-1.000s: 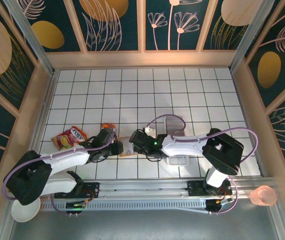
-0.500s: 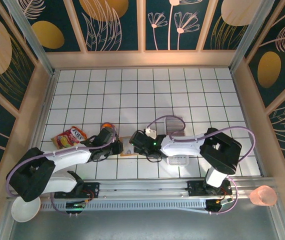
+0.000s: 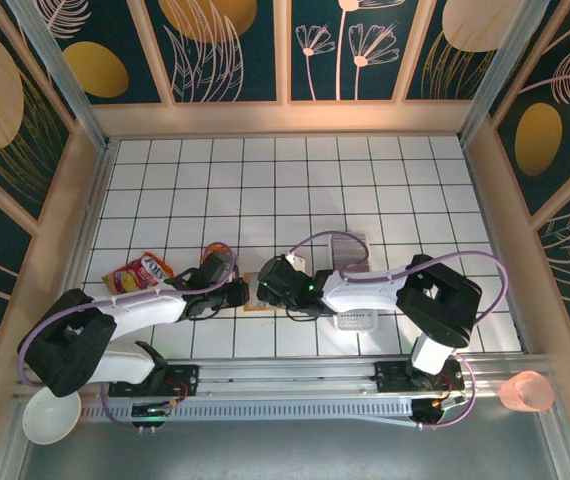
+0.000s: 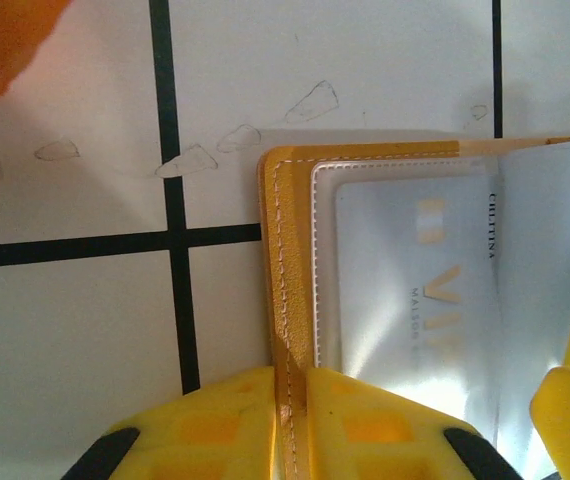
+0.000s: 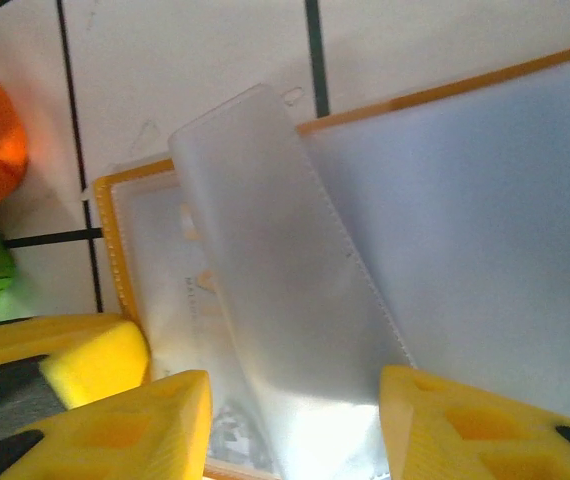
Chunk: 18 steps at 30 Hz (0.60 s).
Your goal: Put the credit cards into the card holder
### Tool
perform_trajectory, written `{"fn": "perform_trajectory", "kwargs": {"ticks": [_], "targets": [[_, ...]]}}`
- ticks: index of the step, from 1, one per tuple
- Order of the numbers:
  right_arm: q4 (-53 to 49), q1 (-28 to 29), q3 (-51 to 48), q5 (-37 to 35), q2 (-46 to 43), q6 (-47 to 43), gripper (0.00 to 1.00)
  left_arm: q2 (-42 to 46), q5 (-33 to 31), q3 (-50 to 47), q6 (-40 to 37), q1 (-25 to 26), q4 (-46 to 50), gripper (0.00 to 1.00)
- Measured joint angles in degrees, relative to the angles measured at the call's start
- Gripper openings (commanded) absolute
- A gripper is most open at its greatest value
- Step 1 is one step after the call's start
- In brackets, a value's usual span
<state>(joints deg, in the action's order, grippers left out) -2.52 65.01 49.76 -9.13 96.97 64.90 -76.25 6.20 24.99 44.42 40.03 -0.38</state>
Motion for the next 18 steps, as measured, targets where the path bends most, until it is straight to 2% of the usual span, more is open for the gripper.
{"fn": "perform_trajectory", "kwargs": {"ticks": [11, 18], "targets": [[7.50, 0.00, -2.32, 2.36, 0.00, 0.66, 0.47, 1.09, 1.27, -1.22, 3.08, 0.17, -2.47, 0.13], [11.65, 0.02, -3.19, 3.23, 0.00, 1.70, 0.47, 8.74, -2.29, -3.17, 6.08, 0.17, -2.56, 0.12]]}}
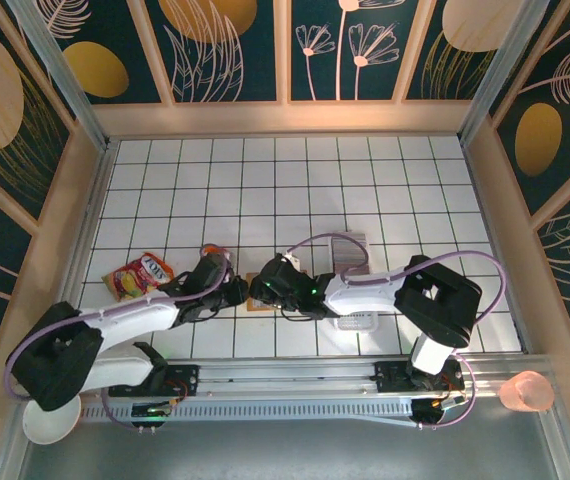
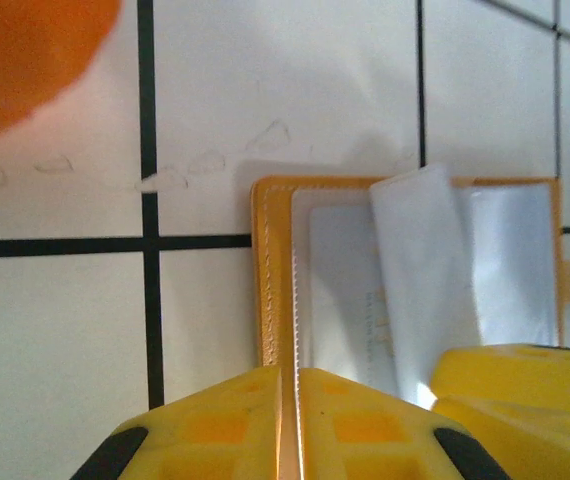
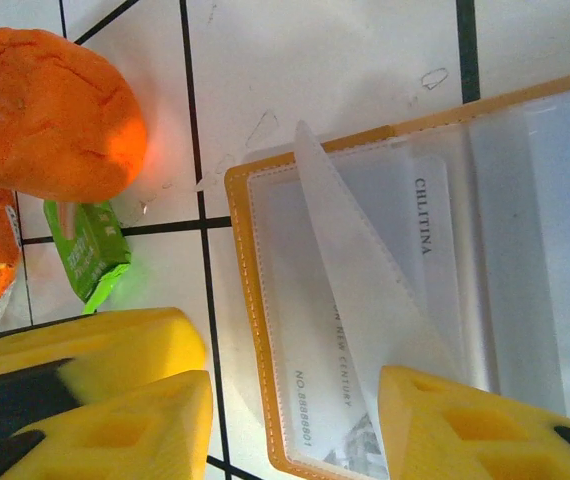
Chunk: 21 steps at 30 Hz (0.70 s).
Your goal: Put the credit cards into the card holder
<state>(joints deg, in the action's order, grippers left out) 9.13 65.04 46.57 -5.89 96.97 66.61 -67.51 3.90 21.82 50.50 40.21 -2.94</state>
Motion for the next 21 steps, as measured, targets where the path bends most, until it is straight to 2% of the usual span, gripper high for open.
{"fn": "perform_trajectory", "kwargs": {"ticks": [14, 21], "targets": [[4.90, 0.11, 1.27, 1.73, 2.03, -1.66, 0.48, 16.92, -14.51, -2.56, 7.61, 0.00, 8.94, 0.10], [8.63, 0.11, 6.23, 5.18, 3.50, -6.01, 0.48, 24.72, -21.18, -2.56, 11.41, 0.00, 15.15, 0.15]]}}
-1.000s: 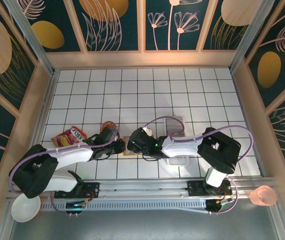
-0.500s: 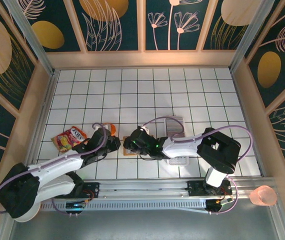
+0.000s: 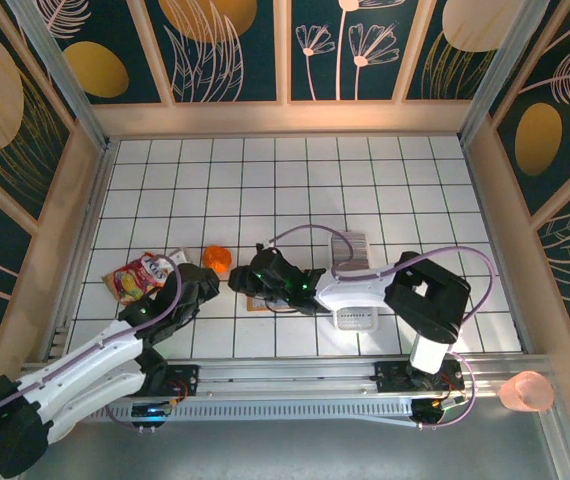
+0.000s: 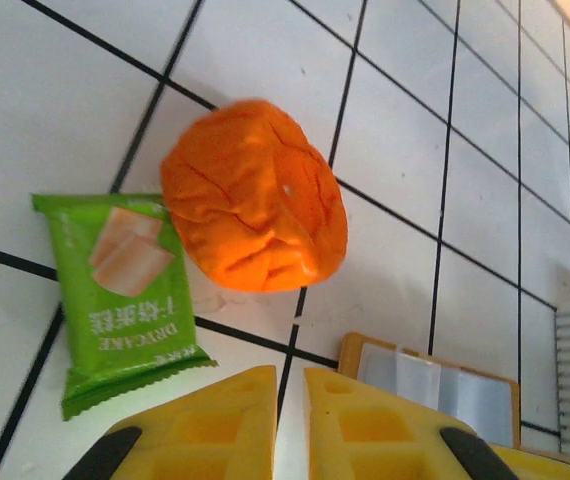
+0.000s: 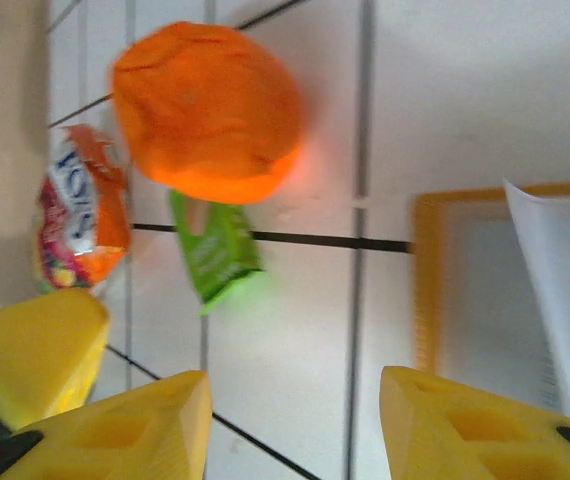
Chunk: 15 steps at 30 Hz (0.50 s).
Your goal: Put the credit cards into the card holder
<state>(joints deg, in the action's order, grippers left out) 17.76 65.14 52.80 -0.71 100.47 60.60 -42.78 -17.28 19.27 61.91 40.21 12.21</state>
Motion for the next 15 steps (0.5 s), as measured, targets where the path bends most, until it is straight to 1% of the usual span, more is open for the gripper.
{"fn": "perform_trajectory", "kwargs": {"ticks": [1, 4, 6, 8, 11, 13, 15], "targets": [[0.50, 0.00, 0.90, 0.68, 0.00, -0.68, 0.49, 1.14, -0.76, 0.00, 0.46, 0.00, 0.68, 0.15], [1.57, 0.00, 3.26, 2.19, -0.02, -2.91, 0.50, 4.17, -2.56, 0.00, 1.73, 0.00, 2.69, 0.19], [1.55, -0.07, 4.20, 2.40, -0.46, -4.61, 0.50, 5.33, -3.13, 0.00, 2.10, 0.00, 3.32, 0.20], [0.28, -0.24, 4.31, 2.36, -2.08, -6.58, 0.50, 5.40, -3.10, 0.02, 2.27, 0.00, 3.48, 0.23], [-3.61, -1.64, 4.00, 2.21, -6.97, -10.93, 0.51, 3.30, -1.75, 0.13, 1.95, 0.00, 3.28, 0.28], [-6.62, -3.58, 3.32, 1.51, -12.09, -14.88, 0.54, 0.68, 0.13, 0.50, 1.33, 0.00, 2.49, 0.37], [-10.25, -6.38, 2.89, 0.70, -18.86, -21.40, 0.54, -2.64, 2.84, 1.18, 0.52, -0.02, 0.66, 0.41]]}}
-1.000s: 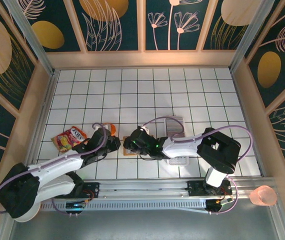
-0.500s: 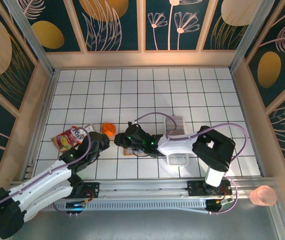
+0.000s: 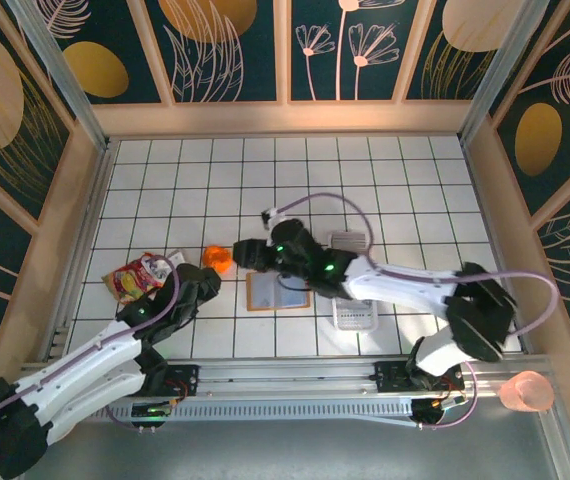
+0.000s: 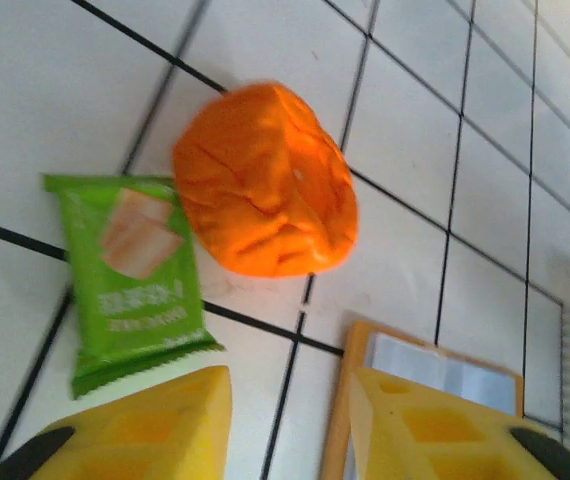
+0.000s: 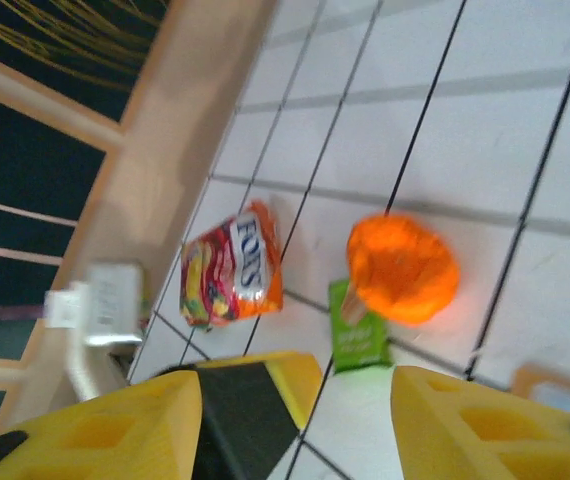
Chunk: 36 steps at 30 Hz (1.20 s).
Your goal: Put the credit cards into the card holder
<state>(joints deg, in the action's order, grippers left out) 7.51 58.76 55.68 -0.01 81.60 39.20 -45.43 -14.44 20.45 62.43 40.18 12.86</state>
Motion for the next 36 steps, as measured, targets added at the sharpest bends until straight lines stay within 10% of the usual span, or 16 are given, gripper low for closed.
{"fn": "perform_trajectory", "kwargs": {"ticks": [10, 18, 36], "targets": [[-13.64, -6.12, -2.58, -0.28, -24.13, -55.19, 0.79, -12.81, 9.25, 5.40, -2.40, 0.02, -8.44, 0.54], [-37.66, -17.31, -5.22, 0.15, -22.14, -89.72, 0.83, -19.69, 14.16, 7.74, -3.96, 0.02, -11.78, 0.54], [-38.93, -20.09, -24.98, -0.09, -26.71, -105.04, 0.90, -21.18, 17.00, 5.64, -4.31, 0.02, -15.30, 0.54]]}}
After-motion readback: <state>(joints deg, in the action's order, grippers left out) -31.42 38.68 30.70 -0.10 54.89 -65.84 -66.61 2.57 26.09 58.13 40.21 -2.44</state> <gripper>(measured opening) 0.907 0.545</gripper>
